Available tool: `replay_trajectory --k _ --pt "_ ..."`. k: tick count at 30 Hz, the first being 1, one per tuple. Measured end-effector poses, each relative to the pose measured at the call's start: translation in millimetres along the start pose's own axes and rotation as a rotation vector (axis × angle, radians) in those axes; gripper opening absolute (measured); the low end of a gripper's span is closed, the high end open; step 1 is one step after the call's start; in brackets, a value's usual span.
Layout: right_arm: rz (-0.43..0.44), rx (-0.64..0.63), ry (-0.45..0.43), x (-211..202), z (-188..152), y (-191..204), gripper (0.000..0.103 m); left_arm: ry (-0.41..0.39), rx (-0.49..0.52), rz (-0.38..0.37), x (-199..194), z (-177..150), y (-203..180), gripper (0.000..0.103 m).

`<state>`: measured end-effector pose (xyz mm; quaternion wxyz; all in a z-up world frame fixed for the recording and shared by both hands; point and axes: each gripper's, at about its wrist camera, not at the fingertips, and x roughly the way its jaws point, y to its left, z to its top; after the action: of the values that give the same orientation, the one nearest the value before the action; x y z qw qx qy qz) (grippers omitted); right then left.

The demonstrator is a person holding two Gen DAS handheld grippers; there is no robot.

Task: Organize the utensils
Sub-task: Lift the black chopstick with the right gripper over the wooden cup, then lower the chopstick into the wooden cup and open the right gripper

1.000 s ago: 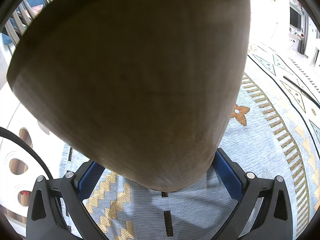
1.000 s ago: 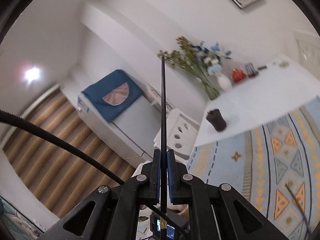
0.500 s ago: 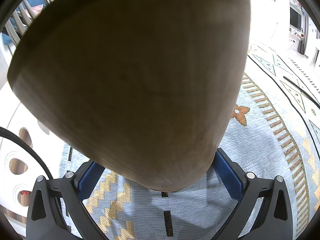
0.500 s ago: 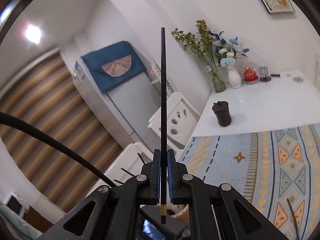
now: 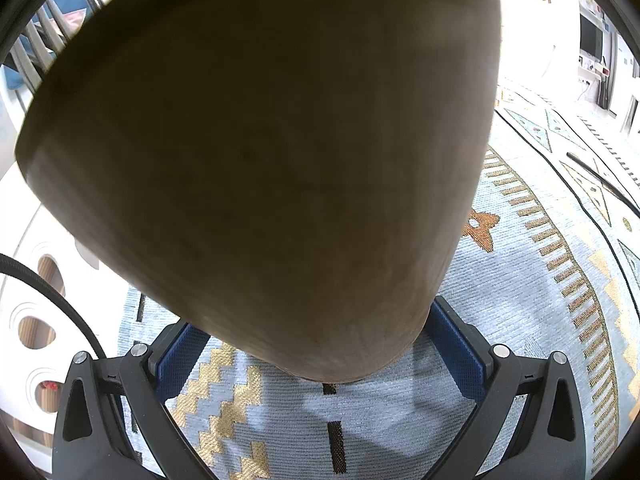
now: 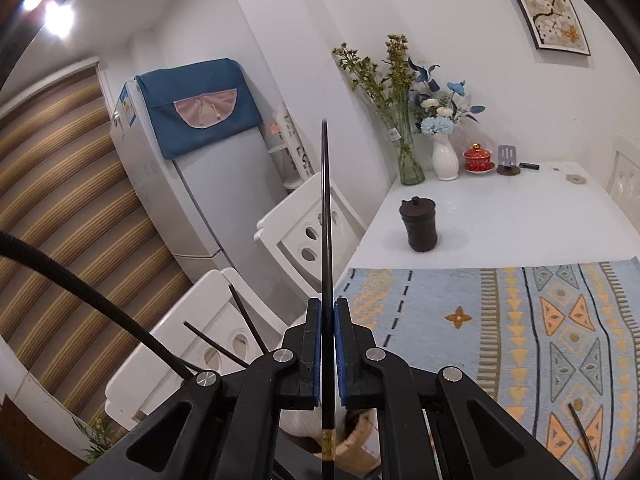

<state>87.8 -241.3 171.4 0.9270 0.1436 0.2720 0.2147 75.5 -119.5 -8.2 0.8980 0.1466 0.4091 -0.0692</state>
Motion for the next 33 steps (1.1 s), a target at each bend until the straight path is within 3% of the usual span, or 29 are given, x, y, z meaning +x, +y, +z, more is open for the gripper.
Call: replay_trajectory --k 7,14,18,22,26,29,30,33 --pt "0.081 0.1 0.049 3.7 8.3 -14.8 0.006 0.0 0.0 -0.001 0.1 0.0 0.0 0.103" --pt "0.105 0.167 0.04 -50.4 16.1 -39.4 0.006 0.0 0.0 0.0 0.1 0.0 0.1 0.103" --pt "0.03 0.203 0.014 -106.8 6.1 -66.3 0.006 0.0 0.0 0.001 -0.5 0.3 -0.9 0.103" --pt "-0.112 0.272 0.043 -141.4 -22.3 -101.0 0.006 0.0 0.002 0.004 1.5 -1.0 0.2 0.103" --pt "-0.207 0.392 0.213 -126.7 -68.3 -137.9 0.006 -0.001 0.005 0.007 2.1 -1.9 -1.4 0.103" --pt "-0.282 0.437 0.435 -96.6 -105.7 -155.0 0.006 -0.002 0.007 0.011 2.7 -3.6 -3.3 0.103" --pt "-0.269 0.454 0.54 -84.0 -119.3 -158.7 0.006 -0.002 0.007 0.011 3.6 -4.4 -4.2 0.103" --pt "-0.205 0.475 0.739 -60.8 -142.4 -161.9 0.007 -0.001 0.006 0.01 3.8 -4.8 -4.2 0.103"
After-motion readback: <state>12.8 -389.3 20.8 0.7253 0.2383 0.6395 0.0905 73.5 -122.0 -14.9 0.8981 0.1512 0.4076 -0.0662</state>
